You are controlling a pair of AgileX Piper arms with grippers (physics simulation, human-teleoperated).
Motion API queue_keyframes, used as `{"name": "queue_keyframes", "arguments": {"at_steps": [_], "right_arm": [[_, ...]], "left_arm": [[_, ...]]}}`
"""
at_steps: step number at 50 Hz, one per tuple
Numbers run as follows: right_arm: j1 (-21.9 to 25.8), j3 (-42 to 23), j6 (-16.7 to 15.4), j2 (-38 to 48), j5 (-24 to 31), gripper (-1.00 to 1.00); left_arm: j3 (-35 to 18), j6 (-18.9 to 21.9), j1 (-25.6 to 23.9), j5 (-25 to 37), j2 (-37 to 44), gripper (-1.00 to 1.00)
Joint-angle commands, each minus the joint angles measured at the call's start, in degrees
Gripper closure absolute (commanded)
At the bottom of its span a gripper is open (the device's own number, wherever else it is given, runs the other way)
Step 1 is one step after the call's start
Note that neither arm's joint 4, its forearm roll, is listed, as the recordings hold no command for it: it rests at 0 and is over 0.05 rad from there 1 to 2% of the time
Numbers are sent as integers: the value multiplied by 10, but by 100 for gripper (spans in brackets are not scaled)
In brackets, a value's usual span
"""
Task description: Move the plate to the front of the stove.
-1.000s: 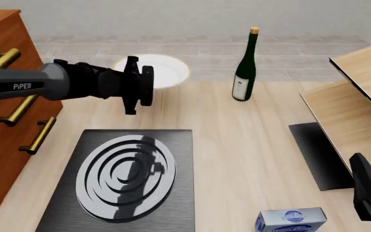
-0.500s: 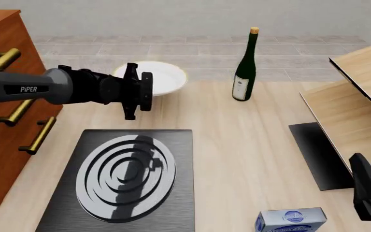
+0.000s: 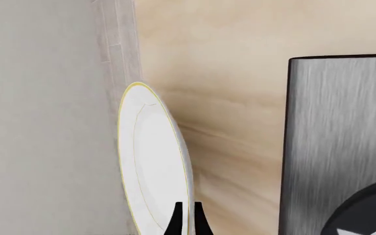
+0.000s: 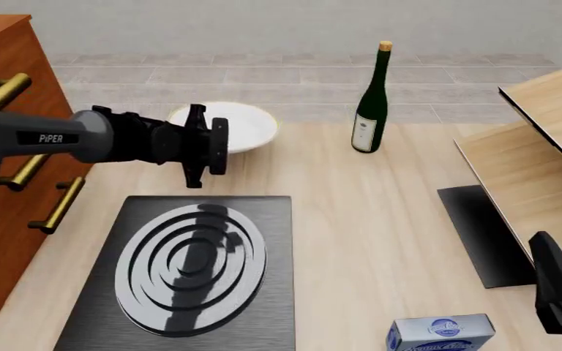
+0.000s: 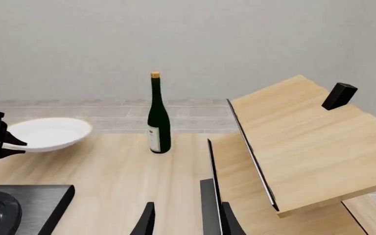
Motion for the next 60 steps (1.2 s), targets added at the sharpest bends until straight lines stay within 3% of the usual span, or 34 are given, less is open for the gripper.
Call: {"name": "queue_keyframes", "arguments": {"at_steps": [1,21,60], "right_arm": [[0,0,0,0,0,-100],[0,0,0,0,0,-100],[0,0,1,1,0,-100]], "left_arm": [[-8,2,1,-4,7,100],[-39,-6,4,9,22,100],[-36,-8,11,-8,56,100]]}}
